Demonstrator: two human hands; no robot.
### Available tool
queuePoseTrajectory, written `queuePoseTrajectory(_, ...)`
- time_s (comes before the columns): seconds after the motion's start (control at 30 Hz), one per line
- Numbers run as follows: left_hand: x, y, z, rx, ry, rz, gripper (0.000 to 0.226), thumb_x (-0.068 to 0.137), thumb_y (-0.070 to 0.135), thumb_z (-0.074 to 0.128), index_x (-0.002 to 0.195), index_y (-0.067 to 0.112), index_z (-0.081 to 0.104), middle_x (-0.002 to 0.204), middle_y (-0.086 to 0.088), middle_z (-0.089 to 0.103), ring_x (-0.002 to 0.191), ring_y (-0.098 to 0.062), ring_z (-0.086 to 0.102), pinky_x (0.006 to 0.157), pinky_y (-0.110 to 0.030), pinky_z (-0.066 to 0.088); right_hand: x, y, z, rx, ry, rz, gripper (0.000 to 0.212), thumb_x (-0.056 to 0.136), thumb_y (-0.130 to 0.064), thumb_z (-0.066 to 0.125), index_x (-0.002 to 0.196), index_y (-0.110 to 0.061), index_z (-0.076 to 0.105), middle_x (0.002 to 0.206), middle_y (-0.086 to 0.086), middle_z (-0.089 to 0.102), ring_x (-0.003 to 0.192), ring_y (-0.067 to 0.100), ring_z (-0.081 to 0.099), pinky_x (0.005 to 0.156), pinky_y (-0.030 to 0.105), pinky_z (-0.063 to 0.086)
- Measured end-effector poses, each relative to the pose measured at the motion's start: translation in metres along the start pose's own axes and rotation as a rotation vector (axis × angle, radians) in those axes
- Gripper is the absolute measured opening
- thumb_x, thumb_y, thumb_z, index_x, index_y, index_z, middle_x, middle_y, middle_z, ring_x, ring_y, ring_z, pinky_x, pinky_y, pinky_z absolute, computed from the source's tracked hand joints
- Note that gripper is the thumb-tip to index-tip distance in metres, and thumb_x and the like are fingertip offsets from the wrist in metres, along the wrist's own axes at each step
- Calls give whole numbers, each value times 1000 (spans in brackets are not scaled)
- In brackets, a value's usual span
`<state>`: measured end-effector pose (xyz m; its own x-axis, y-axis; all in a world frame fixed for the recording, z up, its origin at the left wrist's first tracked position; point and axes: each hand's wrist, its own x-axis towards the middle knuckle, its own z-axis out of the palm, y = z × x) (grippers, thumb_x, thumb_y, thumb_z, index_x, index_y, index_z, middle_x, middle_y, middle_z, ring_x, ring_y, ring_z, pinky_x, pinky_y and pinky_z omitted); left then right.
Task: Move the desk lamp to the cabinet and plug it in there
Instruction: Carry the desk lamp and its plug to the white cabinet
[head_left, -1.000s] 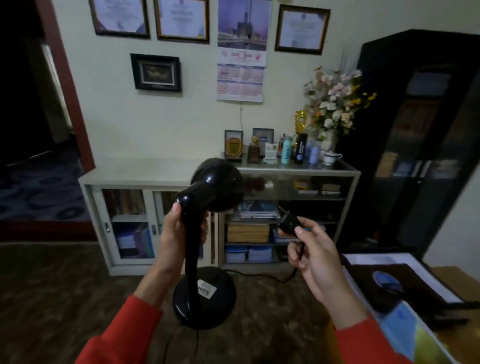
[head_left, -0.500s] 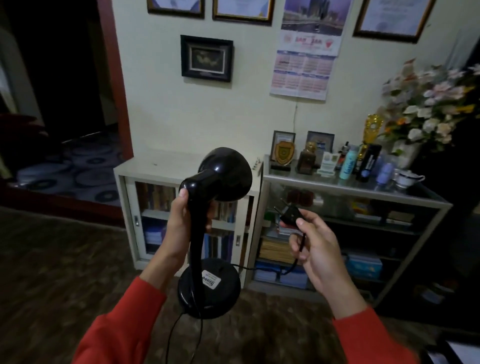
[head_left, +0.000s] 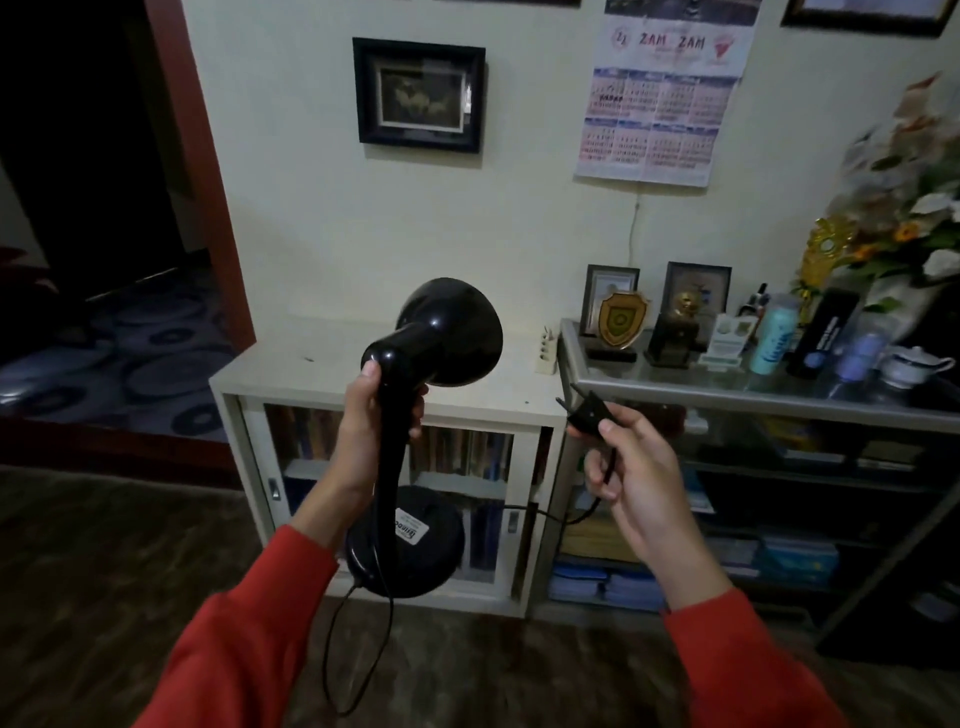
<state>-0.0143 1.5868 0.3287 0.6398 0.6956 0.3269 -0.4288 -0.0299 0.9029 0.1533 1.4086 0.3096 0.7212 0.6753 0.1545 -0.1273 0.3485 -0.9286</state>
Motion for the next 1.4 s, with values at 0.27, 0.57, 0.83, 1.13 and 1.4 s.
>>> queuePoseTrajectory(0.27,120,-37,-52,-49,12,-41,65,80,55,28,114,4,51,74,-5,51,54,-10,46,44,-19,39,119,44,18,0,24,3,20,95,-13,47,112,-16,56,88,11,75,44,8,49,35,16,33)
queuePoseTrajectory(0.57,271,-87,-74,-64,-19,-87,67,76,53,28,107,0,53,70,-7,49,48,-11,45,43,-21,36,265,77,22,-17,113,35,16,96,-10,45,106,-15,57,83,11,75,42,9,46,33,17,30)
queuePoseTrajectory(0.83,387,-143,-76,-91,-84,-115,58,77,49,27,98,5,58,67,-8,51,46,-12,46,43,-21,35,376,94,15,-68,204,32,17,95,-9,46,104,-18,58,78,8,75,41,10,49,34,19,34)
queuePoseTrajectory(1.13,497,-224,-78,-127,-232,-188,59,80,51,25,98,9,63,62,-7,54,50,-17,46,48,-27,39,472,127,-10,-114,354,7,19,95,-11,47,101,-21,62,83,9,76,45,9,51,37,21,37)
queuePoseTrajectory(1.4,580,-275,-65,-197,-323,-338,58,86,45,20,100,1,56,71,-12,52,54,-16,46,48,-24,38,530,148,-19,-121,514,8,18,95,-13,49,97,-21,65,86,9,75,47,12,49,38,21,36)
